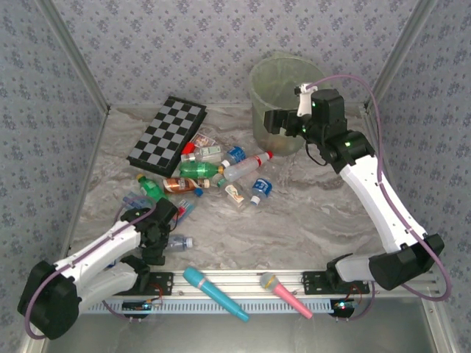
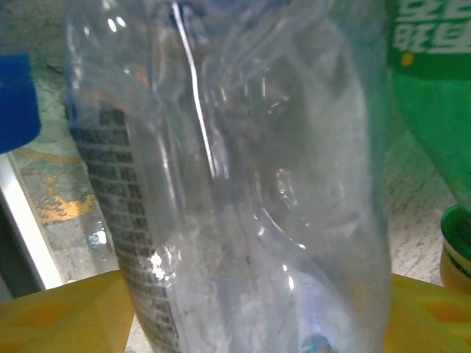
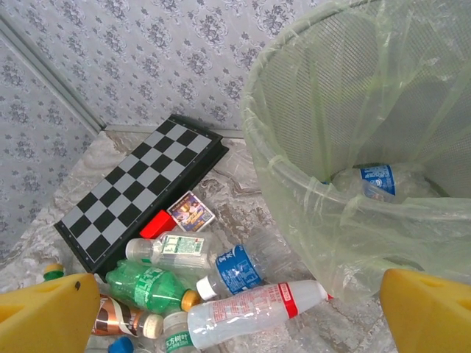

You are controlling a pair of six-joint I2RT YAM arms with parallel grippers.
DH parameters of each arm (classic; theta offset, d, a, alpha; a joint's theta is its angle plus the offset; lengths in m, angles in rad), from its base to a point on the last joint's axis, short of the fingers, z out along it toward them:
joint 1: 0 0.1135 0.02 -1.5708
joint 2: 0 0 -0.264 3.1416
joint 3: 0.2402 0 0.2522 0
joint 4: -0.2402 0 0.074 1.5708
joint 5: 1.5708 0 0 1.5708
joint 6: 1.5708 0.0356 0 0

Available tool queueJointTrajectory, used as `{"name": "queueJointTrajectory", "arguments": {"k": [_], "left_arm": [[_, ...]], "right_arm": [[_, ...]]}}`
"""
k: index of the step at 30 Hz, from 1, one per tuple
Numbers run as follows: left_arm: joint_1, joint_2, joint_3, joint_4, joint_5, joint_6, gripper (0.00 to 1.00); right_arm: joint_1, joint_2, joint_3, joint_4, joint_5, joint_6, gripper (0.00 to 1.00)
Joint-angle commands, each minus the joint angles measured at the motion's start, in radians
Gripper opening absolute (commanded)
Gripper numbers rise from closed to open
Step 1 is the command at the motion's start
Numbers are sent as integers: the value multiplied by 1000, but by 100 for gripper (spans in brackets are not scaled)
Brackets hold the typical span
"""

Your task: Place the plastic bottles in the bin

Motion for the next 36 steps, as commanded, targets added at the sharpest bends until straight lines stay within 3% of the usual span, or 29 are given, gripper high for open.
{"name": "queueJointTrajectory", "arguments": {"k": [1, 6, 10, 20, 28, 36], "left_arm": [[-5, -2, -13, 36, -56, -2, 77], [-5, -28, -53, 88, -79, 1, 70], [-5, -102, -29, 10, -112, 16, 61], [-4, -270, -10, -9, -156, 16, 52], [0, -200, 156, 44, -240, 154, 52], [40, 4, 448, 153, -259, 463, 53]], "right_arm": [[5, 12, 38, -12, -16, 14, 100], [10, 27, 59, -27, -25, 18, 100], [11, 31, 68, -32, -20, 18, 100], [11, 48, 69, -24, -35, 35, 100], [9, 57, 80, -14, -65, 64, 100], [-52, 58, 71, 21, -206, 151, 100]]}}
